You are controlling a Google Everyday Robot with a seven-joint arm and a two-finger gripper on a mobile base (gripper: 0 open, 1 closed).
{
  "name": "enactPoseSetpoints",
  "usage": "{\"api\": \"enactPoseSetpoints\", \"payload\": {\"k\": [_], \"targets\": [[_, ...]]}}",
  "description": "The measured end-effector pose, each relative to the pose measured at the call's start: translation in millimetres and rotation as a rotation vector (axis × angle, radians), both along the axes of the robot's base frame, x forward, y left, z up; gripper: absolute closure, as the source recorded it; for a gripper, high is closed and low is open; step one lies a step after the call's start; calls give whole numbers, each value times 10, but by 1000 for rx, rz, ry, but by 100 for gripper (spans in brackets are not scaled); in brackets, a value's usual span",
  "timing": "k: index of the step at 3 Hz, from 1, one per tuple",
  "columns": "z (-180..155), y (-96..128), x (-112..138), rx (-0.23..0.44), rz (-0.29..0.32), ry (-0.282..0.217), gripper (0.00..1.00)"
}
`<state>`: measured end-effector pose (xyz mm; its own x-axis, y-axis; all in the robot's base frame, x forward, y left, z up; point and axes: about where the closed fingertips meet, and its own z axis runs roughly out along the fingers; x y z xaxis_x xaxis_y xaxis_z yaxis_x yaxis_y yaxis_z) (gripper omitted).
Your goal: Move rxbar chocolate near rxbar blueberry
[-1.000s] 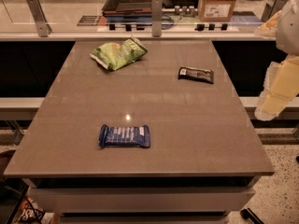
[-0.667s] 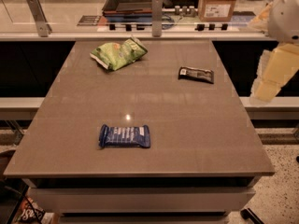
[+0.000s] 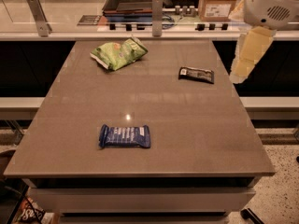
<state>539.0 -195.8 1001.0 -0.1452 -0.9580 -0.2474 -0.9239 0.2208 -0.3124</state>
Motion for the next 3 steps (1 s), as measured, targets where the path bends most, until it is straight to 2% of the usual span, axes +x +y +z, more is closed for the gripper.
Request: {"api": "enactPoseSetpoints", "payload": {"k": [1,3], "targets": [[-127,56,326,19,-10,7,0],[-491,122,803,3,-68,26,0]]}}
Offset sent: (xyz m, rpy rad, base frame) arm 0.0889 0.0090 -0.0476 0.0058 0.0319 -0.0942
